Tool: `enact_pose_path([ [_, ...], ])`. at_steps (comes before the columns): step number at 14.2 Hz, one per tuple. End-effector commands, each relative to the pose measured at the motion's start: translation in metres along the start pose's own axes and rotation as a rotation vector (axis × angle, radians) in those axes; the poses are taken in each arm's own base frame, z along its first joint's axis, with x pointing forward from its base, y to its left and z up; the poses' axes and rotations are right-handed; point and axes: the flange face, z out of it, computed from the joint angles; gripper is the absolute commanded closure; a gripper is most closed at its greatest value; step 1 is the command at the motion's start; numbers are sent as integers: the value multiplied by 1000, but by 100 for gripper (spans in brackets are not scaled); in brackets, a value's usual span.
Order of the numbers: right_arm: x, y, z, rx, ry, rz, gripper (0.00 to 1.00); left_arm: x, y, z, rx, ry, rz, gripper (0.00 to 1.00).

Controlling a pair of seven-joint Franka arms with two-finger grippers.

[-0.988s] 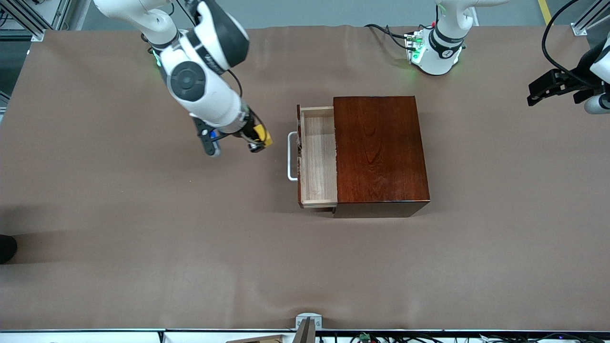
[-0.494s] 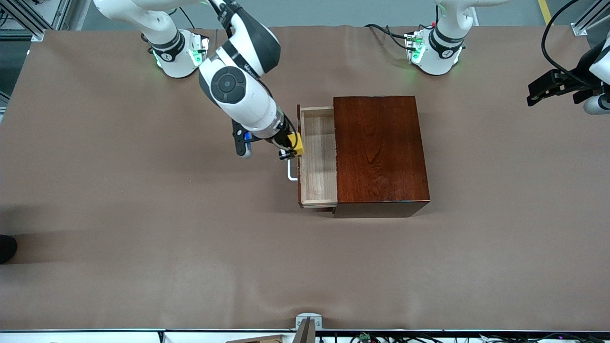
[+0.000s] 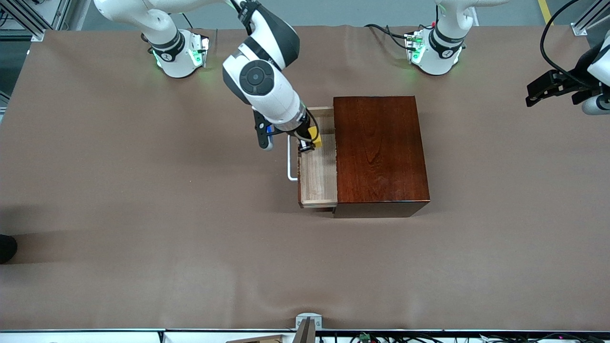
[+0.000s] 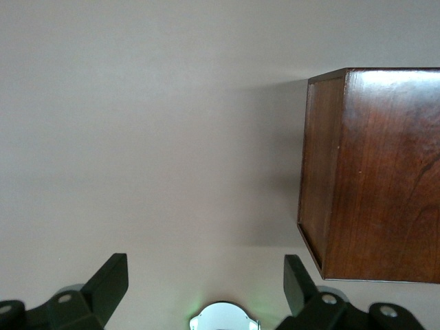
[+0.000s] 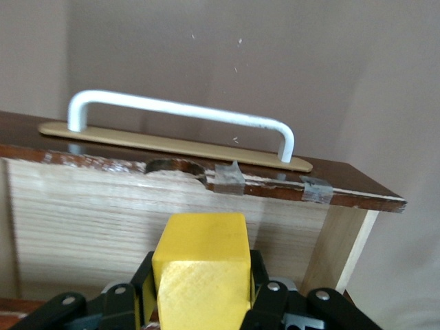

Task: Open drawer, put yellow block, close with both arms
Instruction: 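Carry the yellow cube with the right gripper over the open drawer, then lower the cube into the drawer and open the right gripper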

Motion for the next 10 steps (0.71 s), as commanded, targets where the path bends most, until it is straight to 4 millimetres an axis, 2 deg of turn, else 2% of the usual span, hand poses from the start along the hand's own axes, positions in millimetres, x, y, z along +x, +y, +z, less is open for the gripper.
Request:
enact_pose_path([
  [1, -10, -4, 21, 14, 1, 16, 100, -3, 18, 0, -9, 14, 27, 0],
  [4, -11, -3, 39, 16, 31, -7, 100, -1, 37, 3, -13, 10, 31, 0],
  [9, -3, -4, 66, -4, 74, -22, 100, 7, 81, 13, -15, 22, 52, 0],
  [10, -3, -5, 66, -5, 71, -18, 87, 10, 88, 17, -15, 22, 55, 0],
])
